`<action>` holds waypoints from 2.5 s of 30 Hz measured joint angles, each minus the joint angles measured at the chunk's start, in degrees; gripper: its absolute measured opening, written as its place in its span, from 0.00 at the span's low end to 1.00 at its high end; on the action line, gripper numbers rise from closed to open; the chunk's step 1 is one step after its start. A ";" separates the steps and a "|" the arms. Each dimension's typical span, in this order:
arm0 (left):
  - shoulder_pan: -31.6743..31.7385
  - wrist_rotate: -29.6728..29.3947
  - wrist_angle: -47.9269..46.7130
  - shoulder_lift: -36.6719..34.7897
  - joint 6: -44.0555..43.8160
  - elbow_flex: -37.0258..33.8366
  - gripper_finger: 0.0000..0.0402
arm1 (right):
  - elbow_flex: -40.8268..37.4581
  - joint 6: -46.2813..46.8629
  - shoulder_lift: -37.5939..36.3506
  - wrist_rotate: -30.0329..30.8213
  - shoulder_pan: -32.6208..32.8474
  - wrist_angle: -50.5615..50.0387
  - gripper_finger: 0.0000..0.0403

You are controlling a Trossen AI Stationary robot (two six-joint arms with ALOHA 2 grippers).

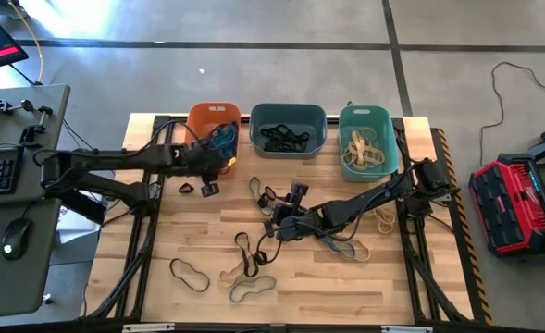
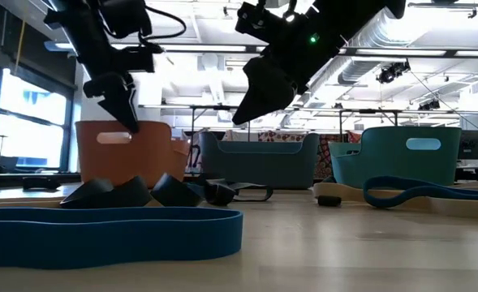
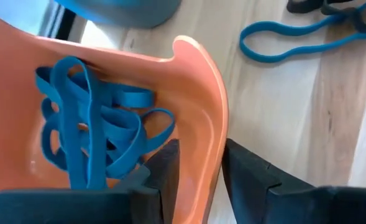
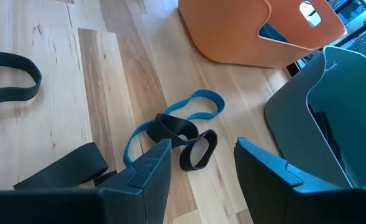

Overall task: Sort rubber bands into baskets
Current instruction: Put the black rubber band into the blue bin

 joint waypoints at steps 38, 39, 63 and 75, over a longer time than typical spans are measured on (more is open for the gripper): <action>-34.65 -7.84 -25.96 -8.32 -46.12 -0.21 0.46 | 0.00 -0.17 0.00 -0.35 -0.01 -0.11 0.41; -34.94 -7.84 -26.22 -8.20 -47.77 -1.23 0.46 | 0.00 -0.18 0.00 -0.48 -0.02 -0.12 0.41; -24.61 -6.80 -20.20 4.73 -49.18 -7.58 0.45 | 0.00 -0.56 0.00 -0.83 -0.26 -0.09 0.41; -19.74 -7.89 -20.37 12.23 -50.65 -7.58 0.45 | 0.00 -0.17 0.00 -0.90 -0.26 -0.25 0.41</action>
